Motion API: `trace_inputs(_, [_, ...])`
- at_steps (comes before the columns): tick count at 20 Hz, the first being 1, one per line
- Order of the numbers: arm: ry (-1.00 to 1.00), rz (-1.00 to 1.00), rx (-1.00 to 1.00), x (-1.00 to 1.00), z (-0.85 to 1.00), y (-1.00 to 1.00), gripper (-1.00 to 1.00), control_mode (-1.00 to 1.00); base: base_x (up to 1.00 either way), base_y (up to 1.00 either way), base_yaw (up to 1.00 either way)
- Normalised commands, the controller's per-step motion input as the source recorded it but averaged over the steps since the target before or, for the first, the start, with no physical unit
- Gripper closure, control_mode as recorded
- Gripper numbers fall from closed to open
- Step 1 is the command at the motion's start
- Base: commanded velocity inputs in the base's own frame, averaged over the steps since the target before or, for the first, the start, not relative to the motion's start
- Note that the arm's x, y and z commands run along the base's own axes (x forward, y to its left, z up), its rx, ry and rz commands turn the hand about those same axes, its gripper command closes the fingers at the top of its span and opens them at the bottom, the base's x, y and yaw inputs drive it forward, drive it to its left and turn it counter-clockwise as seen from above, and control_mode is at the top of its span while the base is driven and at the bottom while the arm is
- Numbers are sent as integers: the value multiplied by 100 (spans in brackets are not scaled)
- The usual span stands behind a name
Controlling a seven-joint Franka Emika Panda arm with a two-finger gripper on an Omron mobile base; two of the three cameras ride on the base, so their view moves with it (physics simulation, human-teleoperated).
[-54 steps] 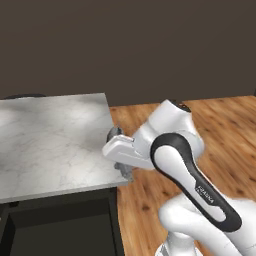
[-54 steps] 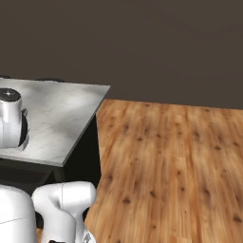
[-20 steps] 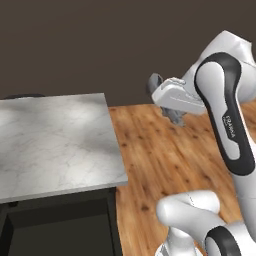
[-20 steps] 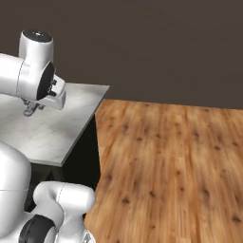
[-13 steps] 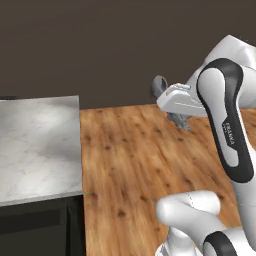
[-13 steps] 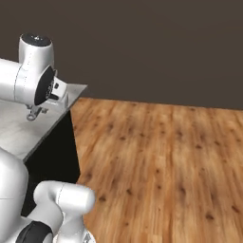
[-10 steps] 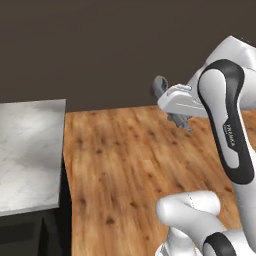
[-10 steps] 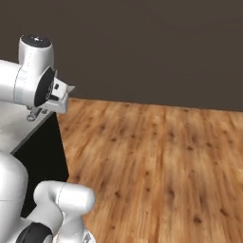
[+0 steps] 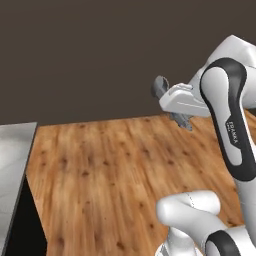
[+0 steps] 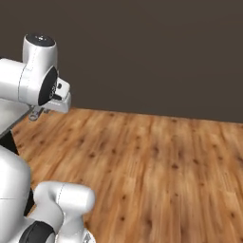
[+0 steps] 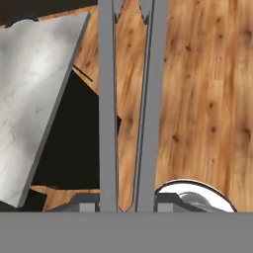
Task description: Take the tongs from the drawer on the left and place them on the dining counter next to the tray containing the hot dog.
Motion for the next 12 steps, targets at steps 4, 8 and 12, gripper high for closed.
trace_inputs(4, [0,0,0,0,0,0,100,100,100,0,0])
trace_inputs(8, [0,0,0,0,0,0,100,100,100,1,0])
trace_inputs(12, [0,0,0,0,0,0,100,100,100,8,0])
